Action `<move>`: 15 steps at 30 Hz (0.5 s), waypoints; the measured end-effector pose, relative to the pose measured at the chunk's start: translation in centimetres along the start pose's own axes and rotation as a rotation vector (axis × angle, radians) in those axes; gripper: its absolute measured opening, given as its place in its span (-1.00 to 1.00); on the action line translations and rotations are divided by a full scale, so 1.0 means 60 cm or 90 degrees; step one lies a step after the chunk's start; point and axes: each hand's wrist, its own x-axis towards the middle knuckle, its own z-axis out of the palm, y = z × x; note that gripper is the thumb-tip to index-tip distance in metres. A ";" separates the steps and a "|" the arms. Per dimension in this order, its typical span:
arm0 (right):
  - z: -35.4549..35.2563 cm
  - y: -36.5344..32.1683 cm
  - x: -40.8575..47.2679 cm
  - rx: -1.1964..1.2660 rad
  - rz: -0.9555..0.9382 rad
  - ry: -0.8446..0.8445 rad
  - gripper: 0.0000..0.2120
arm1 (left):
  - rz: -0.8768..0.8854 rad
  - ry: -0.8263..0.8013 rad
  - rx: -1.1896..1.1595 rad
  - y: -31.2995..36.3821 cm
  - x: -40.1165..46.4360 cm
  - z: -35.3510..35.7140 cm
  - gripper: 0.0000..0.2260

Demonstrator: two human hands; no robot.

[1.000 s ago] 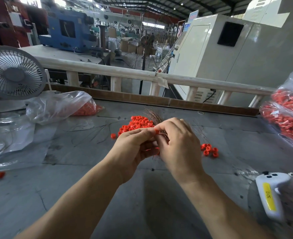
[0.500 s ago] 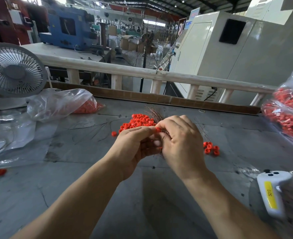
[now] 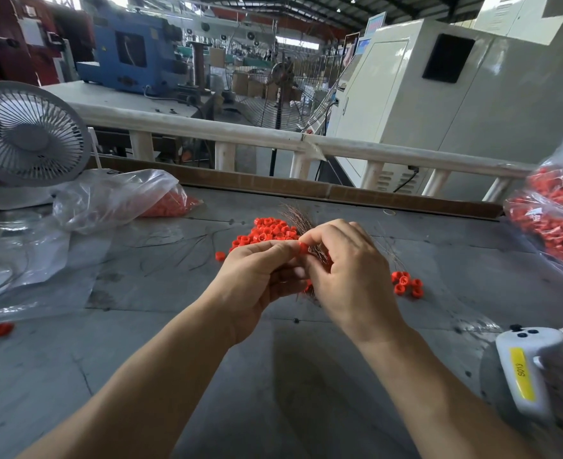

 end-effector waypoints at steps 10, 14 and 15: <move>0.001 0.001 -0.002 0.021 0.002 -0.003 -0.86 | 0.015 0.011 0.034 -0.002 0.002 0.002 -0.73; 0.003 -0.001 -0.002 0.010 -0.008 0.006 -0.88 | 0.021 0.026 0.037 -0.005 0.007 0.001 -0.75; 0.003 -0.002 -0.002 0.007 -0.011 0.007 -0.88 | 0.024 0.029 0.040 -0.005 0.007 0.000 -0.75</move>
